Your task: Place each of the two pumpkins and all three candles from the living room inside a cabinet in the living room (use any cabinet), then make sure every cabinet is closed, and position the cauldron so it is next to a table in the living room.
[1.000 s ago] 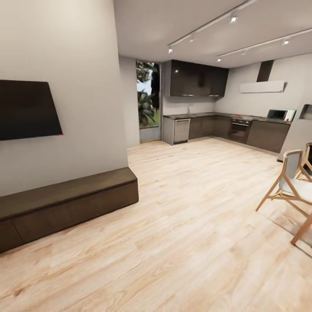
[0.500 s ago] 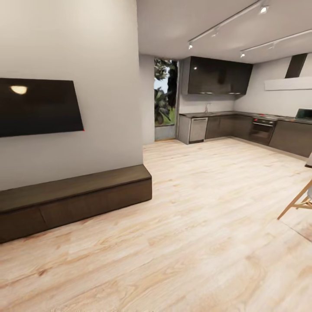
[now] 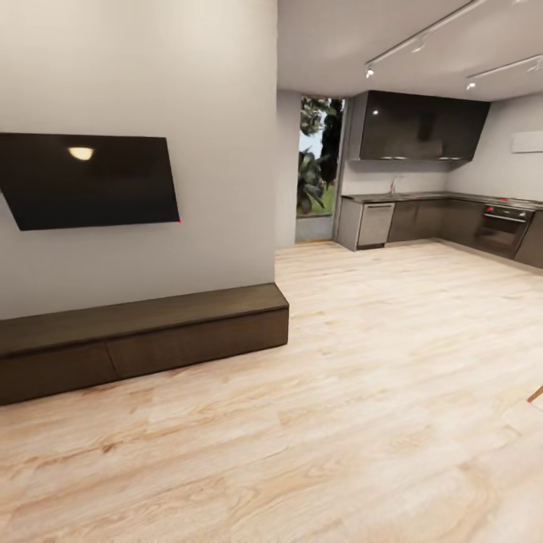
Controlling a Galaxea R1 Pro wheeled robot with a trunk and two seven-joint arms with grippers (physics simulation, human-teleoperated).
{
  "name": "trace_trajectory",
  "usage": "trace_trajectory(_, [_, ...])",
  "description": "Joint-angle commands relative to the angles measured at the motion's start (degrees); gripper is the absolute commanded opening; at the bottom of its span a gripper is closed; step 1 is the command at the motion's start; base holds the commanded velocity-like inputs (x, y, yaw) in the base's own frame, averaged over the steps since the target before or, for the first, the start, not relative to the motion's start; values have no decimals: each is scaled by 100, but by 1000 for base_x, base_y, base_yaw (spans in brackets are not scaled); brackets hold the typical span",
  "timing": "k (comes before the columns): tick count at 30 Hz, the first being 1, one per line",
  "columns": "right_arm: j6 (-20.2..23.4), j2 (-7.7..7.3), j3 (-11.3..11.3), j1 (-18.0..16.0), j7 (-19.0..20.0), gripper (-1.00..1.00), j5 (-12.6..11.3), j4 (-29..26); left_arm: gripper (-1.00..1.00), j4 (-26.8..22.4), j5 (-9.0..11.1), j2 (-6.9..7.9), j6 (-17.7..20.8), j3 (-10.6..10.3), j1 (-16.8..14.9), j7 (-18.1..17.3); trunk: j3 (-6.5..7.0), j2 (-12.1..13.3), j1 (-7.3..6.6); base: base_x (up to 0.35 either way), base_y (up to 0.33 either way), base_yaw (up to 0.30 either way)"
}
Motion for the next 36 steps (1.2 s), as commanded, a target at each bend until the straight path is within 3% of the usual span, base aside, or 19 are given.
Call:
trace_trajectory(1, [-20, 0, -3, -3, -1, 100, -1, 5, 100, -11, 0, 0, -1, -1, 3, -1, -9, -2, 0, 0, 0, 246])
trace_trajectory(36, [-20, 0, -2, -3, -1, 100, 1, 5, 100, -11, 0, 0, -1, -1, 3, -1, -179, -2, 0, 0, 0, 240])
